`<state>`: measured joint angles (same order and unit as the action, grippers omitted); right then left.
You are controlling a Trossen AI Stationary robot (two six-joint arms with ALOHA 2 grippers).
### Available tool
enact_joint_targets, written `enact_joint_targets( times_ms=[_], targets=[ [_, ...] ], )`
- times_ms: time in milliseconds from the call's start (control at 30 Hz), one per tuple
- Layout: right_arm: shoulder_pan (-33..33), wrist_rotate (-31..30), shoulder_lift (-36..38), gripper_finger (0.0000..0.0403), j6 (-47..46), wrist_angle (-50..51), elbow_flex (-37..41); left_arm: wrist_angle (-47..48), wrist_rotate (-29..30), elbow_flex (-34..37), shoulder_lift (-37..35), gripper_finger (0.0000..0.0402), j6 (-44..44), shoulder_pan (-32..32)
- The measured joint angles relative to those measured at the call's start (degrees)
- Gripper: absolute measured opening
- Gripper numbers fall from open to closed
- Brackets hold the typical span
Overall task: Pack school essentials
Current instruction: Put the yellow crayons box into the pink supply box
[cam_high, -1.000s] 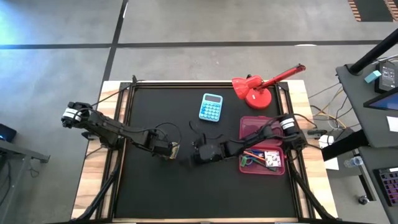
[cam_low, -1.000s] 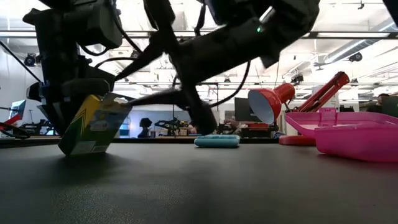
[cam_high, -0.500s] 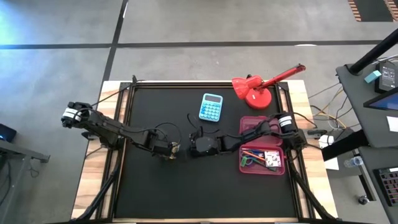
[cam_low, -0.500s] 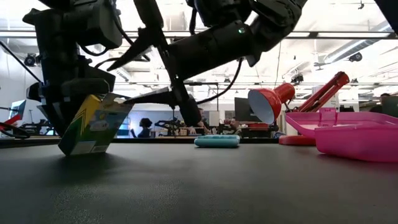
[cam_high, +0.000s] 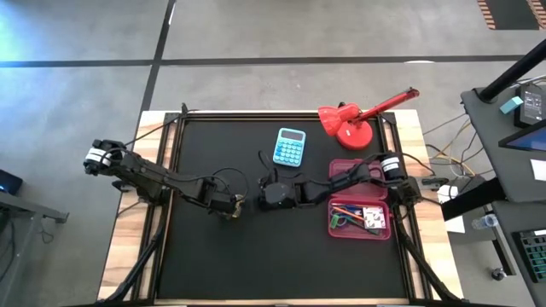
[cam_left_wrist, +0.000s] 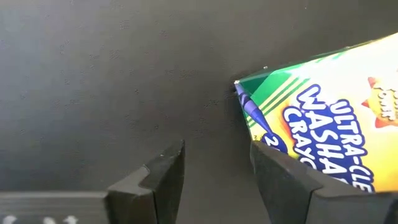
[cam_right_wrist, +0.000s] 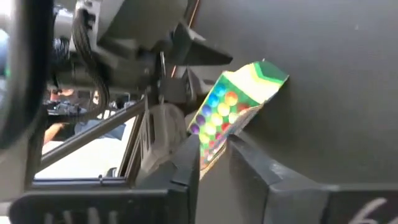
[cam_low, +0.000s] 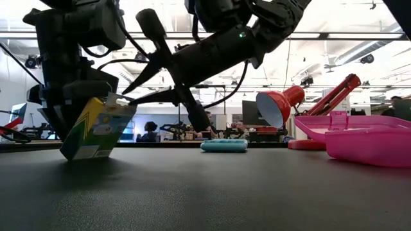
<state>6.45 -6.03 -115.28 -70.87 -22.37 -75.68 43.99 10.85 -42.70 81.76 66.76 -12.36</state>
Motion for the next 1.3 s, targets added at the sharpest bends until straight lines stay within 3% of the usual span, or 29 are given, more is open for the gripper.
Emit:
enact_joint_targets(
  times_ms=[200,433,933,1300],
  targets=[
    [-0.69,0.06,0.02,0.0041,-0.03,2.74,0.00,-0.04,0.02,-0.02,-0.02,0.0169,0.00,0.00],
    [-0.87,-0.08,0.02,0.0043,-0.77,4.94,0.02,-0.26,0.13,-0.07,-0.09,0.0169,0.02,0.00],
    [-1.73,-0.11,-0.09,0.0147,-0.08,5.26,0.07,-1.20,0.07,-0.02,-0.04,0.0169,0.09,0.00],
    [-2.09,1.01,-5.68,0.0169,-2.03,1.70,-3.83,-1.46,0.07,0.37,-0.02,0.0169,0.43,0.02]
  ],
)
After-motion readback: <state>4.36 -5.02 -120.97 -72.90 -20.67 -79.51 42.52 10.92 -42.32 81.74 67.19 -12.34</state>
